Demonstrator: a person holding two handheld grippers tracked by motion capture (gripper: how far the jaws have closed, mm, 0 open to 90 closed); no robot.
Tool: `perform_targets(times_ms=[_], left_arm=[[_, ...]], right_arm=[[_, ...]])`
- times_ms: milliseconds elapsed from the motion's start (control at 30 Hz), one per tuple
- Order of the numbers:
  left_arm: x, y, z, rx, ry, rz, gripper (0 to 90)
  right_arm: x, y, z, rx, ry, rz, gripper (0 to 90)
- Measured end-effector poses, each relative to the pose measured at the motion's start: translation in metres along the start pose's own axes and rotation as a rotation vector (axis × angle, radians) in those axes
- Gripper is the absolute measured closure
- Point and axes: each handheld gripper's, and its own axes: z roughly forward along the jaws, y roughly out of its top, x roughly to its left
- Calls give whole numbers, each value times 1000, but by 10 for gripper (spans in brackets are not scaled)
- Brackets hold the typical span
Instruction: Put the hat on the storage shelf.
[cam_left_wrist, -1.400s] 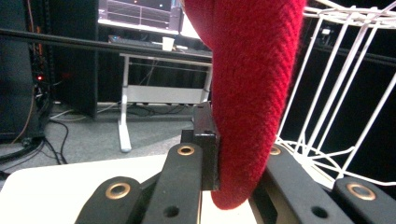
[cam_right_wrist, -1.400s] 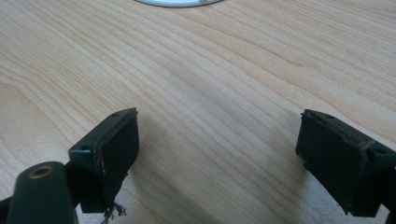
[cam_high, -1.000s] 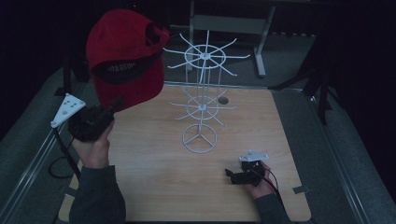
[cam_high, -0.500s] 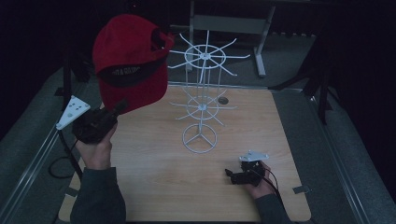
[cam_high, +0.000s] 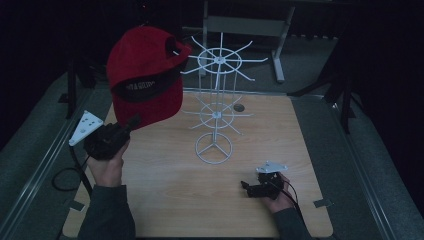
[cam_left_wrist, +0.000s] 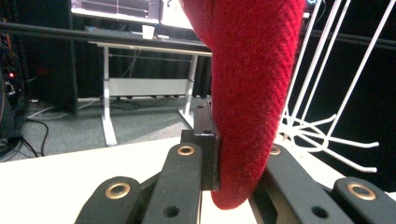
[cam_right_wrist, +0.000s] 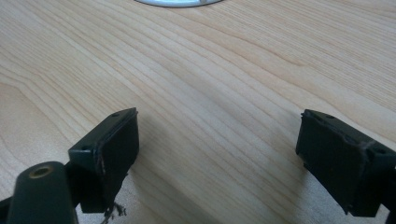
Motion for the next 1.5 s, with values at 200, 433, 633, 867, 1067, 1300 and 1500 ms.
perform_targets(times_ms=[200, 433, 633, 867, 1067, 1300, 1500], left_arm=[[1, -9, 2, 15, -3, -8, 859], [1, -19, 5, 20, -3, -10, 858], [1, -33, 9, 30, -7, -19, 857], [0, -49, 14, 61, -3, -15, 856], [-3, -66, 15, 79, -5, -20, 853], [-4, -79, 17, 110, -21, -11, 845], [-8, -83, 19, 127, -36, 11, 824]], right_arm=[[0, 0, 0, -1, -1, -3, 131], [0, 0, 0, -1, -1, -5, 131], [0, 0, 0, -1, -1, -2, 131], [0, 0, 0, -2, -1, -6, 131], [-1, 0, 0, -3, -2, -9, 131], [0, 0, 0, 0, -1, -6, 131], [-1, 0, 0, -1, -1, -8, 131]])
